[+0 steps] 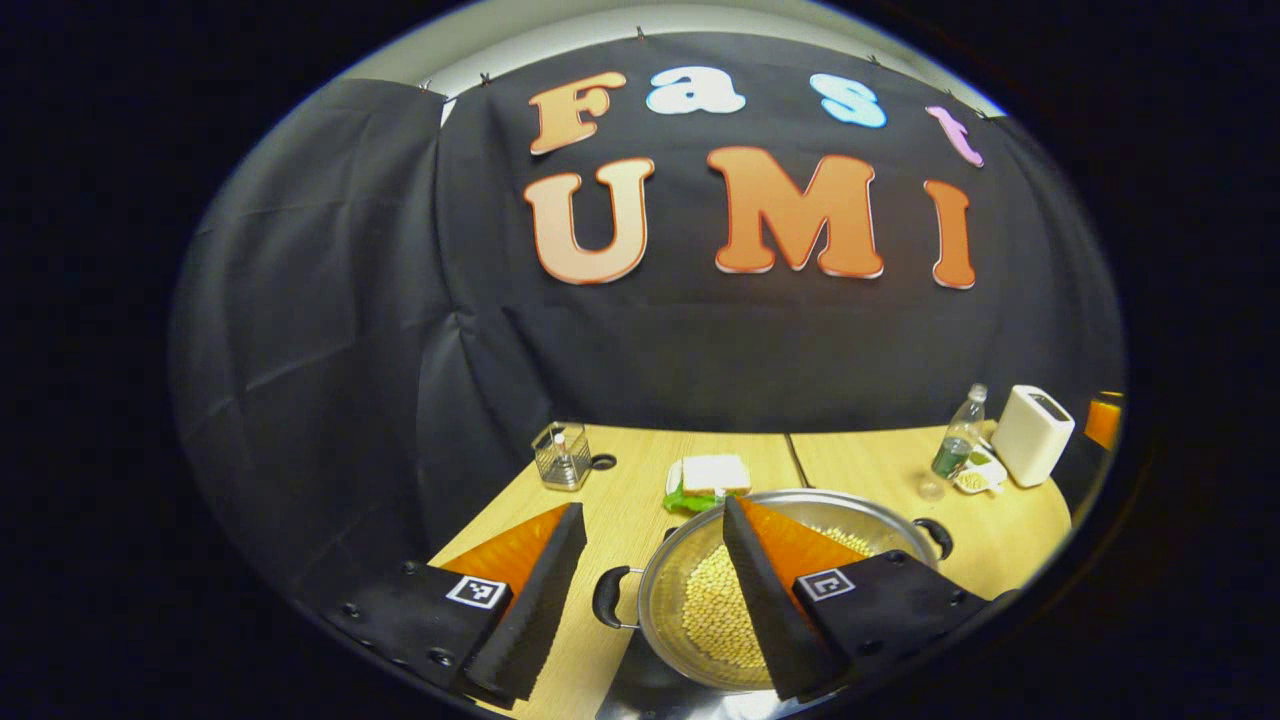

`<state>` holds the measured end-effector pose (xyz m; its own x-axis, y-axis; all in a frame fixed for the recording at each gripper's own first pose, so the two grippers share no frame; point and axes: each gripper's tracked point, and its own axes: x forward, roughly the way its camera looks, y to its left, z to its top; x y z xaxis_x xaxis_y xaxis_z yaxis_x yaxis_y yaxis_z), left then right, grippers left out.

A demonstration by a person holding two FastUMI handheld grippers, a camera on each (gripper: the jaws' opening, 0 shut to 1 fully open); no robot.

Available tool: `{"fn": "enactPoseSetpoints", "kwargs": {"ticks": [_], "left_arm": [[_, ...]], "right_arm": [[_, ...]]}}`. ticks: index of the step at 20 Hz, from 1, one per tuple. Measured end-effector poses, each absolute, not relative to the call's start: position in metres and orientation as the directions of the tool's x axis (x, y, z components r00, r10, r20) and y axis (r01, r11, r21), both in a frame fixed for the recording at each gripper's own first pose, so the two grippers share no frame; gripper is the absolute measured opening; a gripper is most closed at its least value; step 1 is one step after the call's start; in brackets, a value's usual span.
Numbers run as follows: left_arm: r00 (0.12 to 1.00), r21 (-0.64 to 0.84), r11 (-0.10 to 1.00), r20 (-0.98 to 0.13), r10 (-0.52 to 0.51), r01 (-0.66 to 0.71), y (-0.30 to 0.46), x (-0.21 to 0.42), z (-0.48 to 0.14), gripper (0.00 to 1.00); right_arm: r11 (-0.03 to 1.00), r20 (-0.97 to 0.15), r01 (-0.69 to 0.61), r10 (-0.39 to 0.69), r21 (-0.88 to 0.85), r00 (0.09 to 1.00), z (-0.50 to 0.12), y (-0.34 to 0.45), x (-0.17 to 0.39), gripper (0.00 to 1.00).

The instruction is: First push the handle of the pot to place it horizontally, then grasp the pot with both hands and set it on the induction cooktop.

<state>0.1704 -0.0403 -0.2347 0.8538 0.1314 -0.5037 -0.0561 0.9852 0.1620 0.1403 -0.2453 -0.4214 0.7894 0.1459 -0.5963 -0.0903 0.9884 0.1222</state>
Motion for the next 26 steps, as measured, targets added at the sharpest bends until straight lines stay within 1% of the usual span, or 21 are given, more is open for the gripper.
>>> {"fn": "enactPoseSetpoints", "kwargs": {"ticks": [4,7,8,9,12,14,15,16,18,19,20,23,26], "left_arm": [[0.912,0.115,0.993,-0.403,0.075,-0.031,-0.069,0.155,-0.157,0.9],[0.951,0.106,0.994,-0.304,0.061,-0.03,-0.075,0.141,-0.104,0.91],[0.961,0.112,0.993,-0.271,0.061,-0.032,-0.076,0.135,-0.084,0.97],[0.968,0.12,0.992,-0.241,0.065,-0.037,-0.076,0.131,-0.067,0.97],[0.98,0.129,0.991,-0.188,0.07,-0.046,-0.079,0.108,-0.033,0.96],[0.988,0.131,0.989,-0.124,0.089,-0.073,-0.074,0.095,-0.002,0.94],[0.99,0.135,0.987,-0.095,0.104,-0.09,-0.071,0.087,0.012,0.95],[0.991,0.143,0.984,-0.072,0.116,-0.105,-0.071,0.08,0.02,0.96],[0.991,0.149,0.981,-0.039,0.13,-0.122,-0.069,0.062,0.035,0.97],[0.991,0.145,0.981,-0.028,0.132,-0.126,-0.068,0.054,0.039,0.97],[0.991,0.141,0.982,-0.018,0.132,-0.128,-0.068,0.046,0.045,0.97],[0.992,0.161,0.979,-0.004,0.13,-0.128,-0.07,0.028,0.053,0.97],[0.991,0.176,0.975,0.023,0.131,-0.133,-0.074,0.017,0.069,0.97]], "right_arm": [[0.992,-0.497,-0.086,0.12,0.092,0.859,-0.359,-0.273,0.129,0.8],[0.993,-0.424,-0.093,0.113,0.067,0.899,-0.314,-0.288,0.12,0.81],[0.994,-0.404,-0.093,0.108,0.055,0.908,-0.301,-0.291,0.118,0.86],[0.994,-0.385,-0.098,0.107,0.043,0.917,-0.289,-0.294,0.115,0.82],[0.996,-0.344,-0.084,0.077,-0.007,0.936,-0.261,-0.309,0.099,0.85],[0.995,-0.316,-0.099,0.096,0.006,0.944,-0.239,-0.303,0.086,0.85],[0.995,-0.304,-0.102,0.1,0.009,0.947,-0.23,-0.306,0.081,0.89],[0.995,-0.299,-0.101,0.1,0.012,0.949,-0.223,-0.307,0.074,0.86],[0.995,-0.288,-0.102,0.101,0.015,0.952,-0.212,-0.311,0.062,0.86],[0.995,-0.275,-0.1,0.1,0.013,0.956,-0.206,-0.312,0.055,0.89],[0.995,-0.26,-0.103,0.101,0.007,0.96,-0.2,-0.313,0.05,0.87],[0.994,-0.231,-0.108,0.101,-0.018,0.968,-0.189,-0.316,0.032,0.88],[0.995,-0.228,-0.1,0.095,-0.012,0.969,-0.18,-0.32,0.021,0.9]]}}
